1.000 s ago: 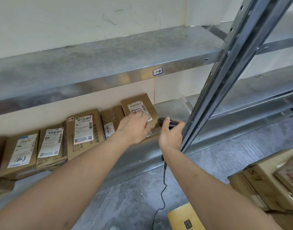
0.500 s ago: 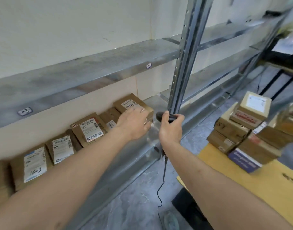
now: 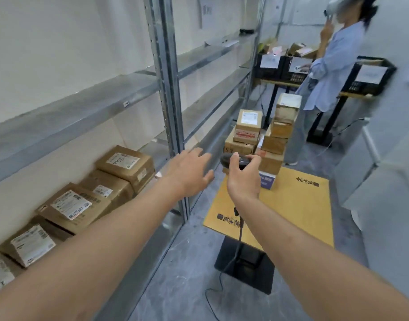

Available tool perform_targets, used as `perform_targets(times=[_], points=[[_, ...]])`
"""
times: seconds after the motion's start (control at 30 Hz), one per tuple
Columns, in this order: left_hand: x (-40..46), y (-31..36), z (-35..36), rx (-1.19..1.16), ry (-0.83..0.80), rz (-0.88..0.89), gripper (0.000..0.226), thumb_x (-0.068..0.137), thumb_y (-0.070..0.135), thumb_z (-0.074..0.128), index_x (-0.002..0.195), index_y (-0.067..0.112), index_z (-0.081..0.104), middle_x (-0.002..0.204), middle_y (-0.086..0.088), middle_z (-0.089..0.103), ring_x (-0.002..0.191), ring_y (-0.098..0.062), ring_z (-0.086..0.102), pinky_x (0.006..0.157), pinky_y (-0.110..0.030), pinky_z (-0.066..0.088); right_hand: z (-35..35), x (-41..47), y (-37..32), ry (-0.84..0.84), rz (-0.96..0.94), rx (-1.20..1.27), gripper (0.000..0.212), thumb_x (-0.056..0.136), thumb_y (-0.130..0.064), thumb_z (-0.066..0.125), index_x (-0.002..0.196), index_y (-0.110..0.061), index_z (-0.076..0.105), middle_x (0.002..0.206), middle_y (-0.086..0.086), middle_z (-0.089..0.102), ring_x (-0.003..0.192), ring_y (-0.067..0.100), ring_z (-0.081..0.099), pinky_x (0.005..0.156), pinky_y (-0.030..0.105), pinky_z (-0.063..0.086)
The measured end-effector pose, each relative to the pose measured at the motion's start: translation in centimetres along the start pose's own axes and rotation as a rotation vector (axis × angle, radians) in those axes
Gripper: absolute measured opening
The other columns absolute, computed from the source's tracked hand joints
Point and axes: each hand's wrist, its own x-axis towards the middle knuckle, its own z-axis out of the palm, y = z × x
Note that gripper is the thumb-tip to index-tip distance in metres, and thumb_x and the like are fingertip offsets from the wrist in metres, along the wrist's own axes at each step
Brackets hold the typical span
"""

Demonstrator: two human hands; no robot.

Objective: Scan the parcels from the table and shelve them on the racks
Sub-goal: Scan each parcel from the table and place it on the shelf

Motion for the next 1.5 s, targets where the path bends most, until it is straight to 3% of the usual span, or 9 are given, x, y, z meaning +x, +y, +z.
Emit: perform_targets(times=[0.1, 0.2, 0.37, 0.47, 0.7, 0.93, 1.23, 1.4, 1.5], points=[[2.0, 4.8, -0.8, 0.005, 0.021, 0.064, 0.054, 0.104, 0.052, 0.046, 0.148, 0.02, 0.049, 0.149, -0.005, 0.05, 0.134, -0.031, 0.049, 0.107, -0.045, 0.045, -4.6, 1.3, 0.3, 0.067, -0.004, 0.018, 0.031, 0.107, -0.051, 0.045, 0.124, -0.025, 0.041, 0.09, -0.012, 0.054, 0.078, 0.011, 0.053, 0.074, 0.037, 0.038], [4.2, 9.5, -1.1, -0.015, 0.03, 0.083, 0.056, 0.103, 0.052, 0.047, 0.15, 0.023, 0.048, 0.154, -0.006, 0.049, 0.136, -0.031, 0.049, 0.109, -0.047, 0.045, -8.9, 3.3, 0.7, 0.112, -0.009, 0.006, 0.031, 0.106, -0.054, 0.045, 0.122, -0.028, 0.041, 0.095, -0.006, 0.061, 0.087, 0.02, 0.061, 0.072, 0.039, 0.045], [8.1, 17.2, -1.0, -0.033, 0.056, 0.128, 0.048, 0.099, 0.053, 0.052, 0.14, 0.028, 0.055, 0.141, -0.001, 0.057, 0.125, -0.027, 0.058, 0.097, -0.046, 0.053, -16.1, 7.4, 1.2, 0.152, -0.044, -0.026, 0.033, 0.106, -0.055, 0.044, 0.122, -0.026, 0.041, 0.093, -0.004, 0.062, 0.085, 0.021, 0.064, 0.075, 0.043, 0.051], [10.2, 21.1, -1.5, -0.058, 0.088, 0.127, 0.047, 0.1, 0.052, 0.051, 0.139, 0.026, 0.057, 0.137, -0.002, 0.06, 0.123, -0.026, 0.059, 0.098, -0.044, 0.053, -20.1, 9.9, 1.0, 0.154, -0.081, -0.04, 0.034, 0.107, -0.053, 0.043, 0.124, -0.024, 0.041, 0.09, -0.007, 0.058, 0.079, 0.012, 0.057, 0.072, 0.041, 0.045], [14.5, 26.0, -2.2, -0.052, 0.097, 0.094, 0.042, 0.102, 0.051, 0.051, 0.133, 0.023, 0.058, 0.127, -0.001, 0.061, 0.111, -0.023, 0.059, 0.09, -0.042, 0.055, -25.4, 14.9, 0.6, 0.161, -0.119, -0.03, 0.035, 0.108, -0.053, 0.043, 0.125, -0.023, 0.042, 0.089, -0.005, 0.06, 0.08, 0.014, 0.059, 0.072, 0.041, 0.05], [21.2, 25.7, -1.8, -0.11, 0.121, 0.12, 0.053, 0.102, 0.051, 0.055, 0.146, 0.023, 0.052, 0.147, -0.002, 0.054, 0.127, -0.024, 0.055, 0.097, -0.04, 0.05, -25.5, 21.1, -0.7, 0.183, -0.145, -0.054, 0.034, 0.108, -0.051, 0.044, 0.126, -0.022, 0.042, 0.088, -0.007, 0.059, 0.076, 0.009, 0.057, 0.057, 0.031, 0.037], [34.4, 21.6, 0.8, -0.158, 0.141, 0.124, 0.057, 0.097, 0.055, 0.054, 0.142, 0.02, 0.054, 0.144, -0.005, 0.055, 0.129, -0.029, 0.051, 0.101, -0.046, 0.051, -20.3, 31.1, -2.4, 0.251, -0.125, -0.083, 0.036, 0.108, -0.053, 0.045, 0.13, -0.024, 0.042, 0.091, -0.014, 0.056, 0.08, 0.003, 0.054, 0.062, 0.033, 0.04], [39.9, 20.2, 3.1, -0.179, 0.131, 0.071, 0.07, 0.094, 0.06, 0.06, 0.147, 0.017, 0.048, 0.156, -0.008, 0.042, 0.135, -0.033, 0.045, 0.103, -0.046, 0.046, -17.4, 35.4, -2.6, 0.302, -0.067, -0.108, 0.035, 0.107, -0.054, 0.045, 0.127, -0.026, 0.043, 0.091, -0.015, 0.057, 0.087, 0.018, 0.061, 0.076, 0.039, 0.046], [42.4, 19.8, 4.5, -0.2, 0.108, 0.047, 0.08, 0.09, 0.067, 0.062, 0.149, 0.016, 0.043, 0.163, -0.011, 0.033, 0.14, -0.034, 0.04, 0.108, -0.047, 0.044, -16.6, 37.2, -2.6, 0.331, -0.056, -0.098, 0.032, 0.107, -0.053, 0.046, 0.125, -0.026, 0.043, 0.091, -0.015, 0.058, 0.082, 0.006, 0.057, 0.072, 0.037, 0.044]])
